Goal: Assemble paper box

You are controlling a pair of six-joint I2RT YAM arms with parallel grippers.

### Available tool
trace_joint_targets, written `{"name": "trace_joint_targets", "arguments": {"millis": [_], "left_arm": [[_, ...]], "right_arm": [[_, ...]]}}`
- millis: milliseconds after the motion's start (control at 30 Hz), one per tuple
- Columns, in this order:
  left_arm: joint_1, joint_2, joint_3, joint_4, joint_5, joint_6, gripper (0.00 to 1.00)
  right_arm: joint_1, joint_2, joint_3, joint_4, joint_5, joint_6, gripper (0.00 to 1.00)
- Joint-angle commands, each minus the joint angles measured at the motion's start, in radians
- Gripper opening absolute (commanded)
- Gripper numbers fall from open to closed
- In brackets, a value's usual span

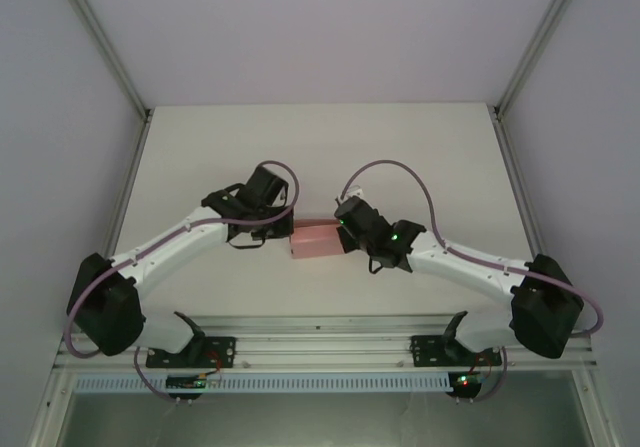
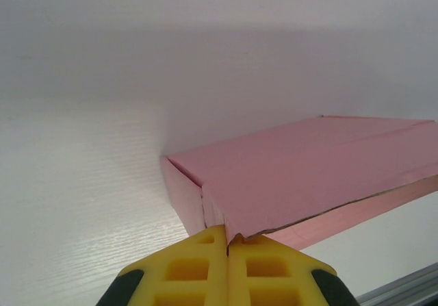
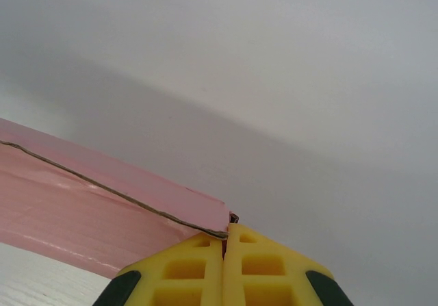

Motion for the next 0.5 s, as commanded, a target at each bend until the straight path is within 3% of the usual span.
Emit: {"name": "trace_joint_targets", "arguments": {"millis": [0, 467], "left_arm": [[-0.009, 0.035, -0.032, 0.018, 0.13, -0.032, 0.0], [0.057, -0.008, -0.03, 0.036, 0.204, -0.109, 0.0]], "right_arm": [[0.024, 0.036, -0.011, -0.116, -0.081, 0.028, 0.0], [0.024, 0.031, -0.02, -0.134, -0.094, 0.039, 0.0]]}}
